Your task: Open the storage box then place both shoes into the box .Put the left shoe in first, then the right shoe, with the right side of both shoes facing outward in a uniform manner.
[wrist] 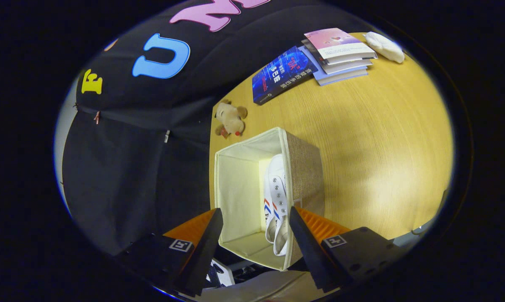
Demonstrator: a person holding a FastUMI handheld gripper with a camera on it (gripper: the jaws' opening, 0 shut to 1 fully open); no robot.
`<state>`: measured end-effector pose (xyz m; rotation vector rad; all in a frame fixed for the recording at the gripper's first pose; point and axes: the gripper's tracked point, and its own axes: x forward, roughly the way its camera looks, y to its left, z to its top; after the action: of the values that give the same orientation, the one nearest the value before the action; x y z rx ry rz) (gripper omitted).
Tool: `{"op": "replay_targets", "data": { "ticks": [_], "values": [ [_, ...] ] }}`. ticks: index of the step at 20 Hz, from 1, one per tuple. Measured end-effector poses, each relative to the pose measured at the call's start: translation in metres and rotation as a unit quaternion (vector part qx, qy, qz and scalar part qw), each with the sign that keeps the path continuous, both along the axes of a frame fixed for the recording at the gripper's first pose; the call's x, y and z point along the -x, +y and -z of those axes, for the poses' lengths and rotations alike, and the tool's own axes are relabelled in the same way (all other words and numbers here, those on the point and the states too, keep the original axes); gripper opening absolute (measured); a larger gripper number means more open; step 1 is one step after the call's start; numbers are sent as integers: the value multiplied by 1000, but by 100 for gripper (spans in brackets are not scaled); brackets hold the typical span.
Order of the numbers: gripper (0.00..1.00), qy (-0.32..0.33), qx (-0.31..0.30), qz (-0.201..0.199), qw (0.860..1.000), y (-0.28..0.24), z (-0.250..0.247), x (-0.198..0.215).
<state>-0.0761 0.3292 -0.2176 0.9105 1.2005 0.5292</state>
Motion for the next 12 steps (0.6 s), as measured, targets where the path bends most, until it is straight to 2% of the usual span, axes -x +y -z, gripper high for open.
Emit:
{"op": "replay_targets", "data": {
  "ticks": [3,6,9,12],
  "values": [
    [97,-46,22,39,998,-34,-7,-22],
    [96,-105,55,90,989,-80,-14,-53],
    [97,-165,93,144,971,-137,-24,-80],
    [96,-223,153,171,947,-186,-24,-100]
  ]
}}
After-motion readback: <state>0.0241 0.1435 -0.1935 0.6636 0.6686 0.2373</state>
